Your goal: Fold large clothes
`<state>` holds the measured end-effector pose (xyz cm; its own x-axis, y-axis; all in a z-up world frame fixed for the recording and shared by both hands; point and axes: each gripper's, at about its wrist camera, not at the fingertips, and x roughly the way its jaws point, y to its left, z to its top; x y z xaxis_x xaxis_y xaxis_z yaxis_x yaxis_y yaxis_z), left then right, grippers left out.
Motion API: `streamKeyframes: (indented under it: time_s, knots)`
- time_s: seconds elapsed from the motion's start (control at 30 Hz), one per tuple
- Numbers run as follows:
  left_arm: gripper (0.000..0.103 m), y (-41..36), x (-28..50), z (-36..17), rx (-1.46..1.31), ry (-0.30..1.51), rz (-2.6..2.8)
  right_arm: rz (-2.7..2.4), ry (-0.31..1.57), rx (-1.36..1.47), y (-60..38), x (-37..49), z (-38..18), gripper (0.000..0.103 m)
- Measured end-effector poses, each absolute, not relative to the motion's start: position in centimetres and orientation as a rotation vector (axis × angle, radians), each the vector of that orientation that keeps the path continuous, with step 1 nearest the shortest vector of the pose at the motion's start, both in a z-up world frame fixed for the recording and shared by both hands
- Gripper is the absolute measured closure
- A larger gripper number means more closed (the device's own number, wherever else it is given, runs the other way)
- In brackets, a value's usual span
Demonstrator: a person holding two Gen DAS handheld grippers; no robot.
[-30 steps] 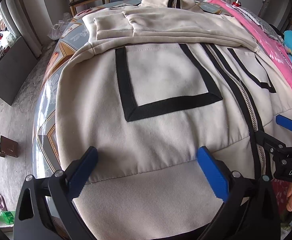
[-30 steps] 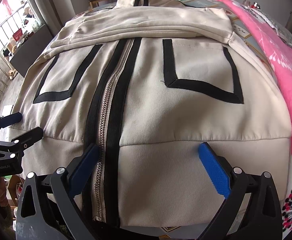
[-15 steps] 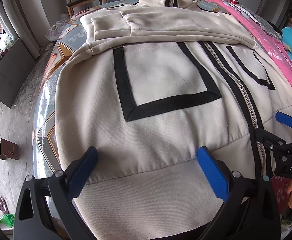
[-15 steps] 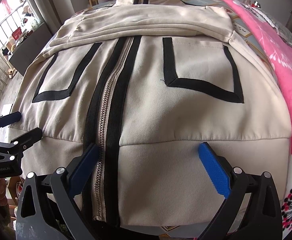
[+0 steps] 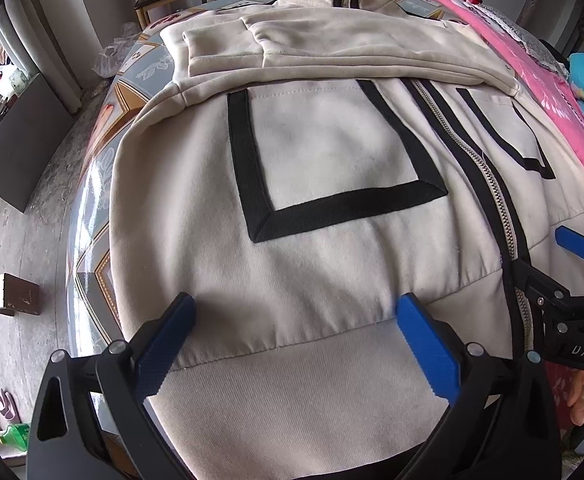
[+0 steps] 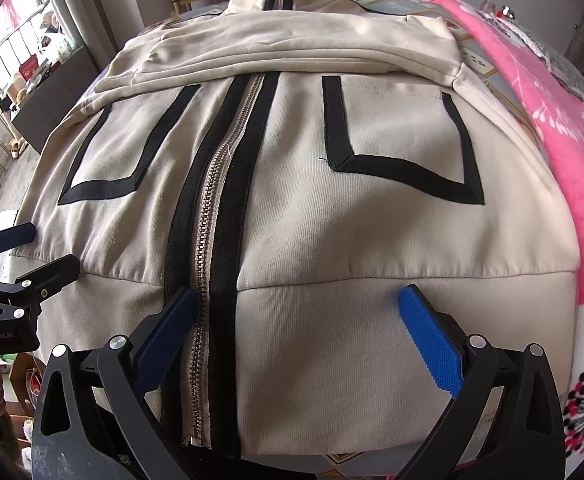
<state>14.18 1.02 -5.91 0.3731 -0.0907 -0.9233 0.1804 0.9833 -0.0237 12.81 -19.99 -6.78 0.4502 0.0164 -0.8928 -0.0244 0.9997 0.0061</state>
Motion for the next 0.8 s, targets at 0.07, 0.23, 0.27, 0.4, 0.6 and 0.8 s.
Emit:
streamKeyframes:
  time_s: [0.07, 0.23, 0.27, 0.4, 0.6, 0.8]
  knots:
    - [0.004, 1.0, 14.2, -5.9, 0.086, 1.176, -0.176, 0.029, 1.105, -0.011, -20.1, 12.8, -6.7, 0.006]
    - [0.004, 1.3, 13.9, -5.5, 0.083, 1.153, -0.195, 0.015, 1.119, 0.0, -20.1, 12.7, -6.6, 0.006]
    - [0.004, 1.5, 13.5, -5.1, 0.087, 1.136, -0.192, 0.014, 1.132, -0.003, -20.2, 12.8, -6.5, 0.006]
    - [0.004, 2.5, 11.8, -3.9, 0.102, 1.089, -0.193, 0.01, 1.163, -0.008, -20.3, 13.1, -6.4, 0.006]
    - [0.004, 5.6, 7.3, -2.7, 0.11, 1.014, -0.194, 0.019, 1.147, -0.017, -20.3, 13.0, -6.4, 0.006]
    - [0.005, 8.5, 2.5, -3.0, 0.047, 0.974, -0.209, 0.02, 1.099, -0.023, -20.3, 12.3, -6.5, 0.006]
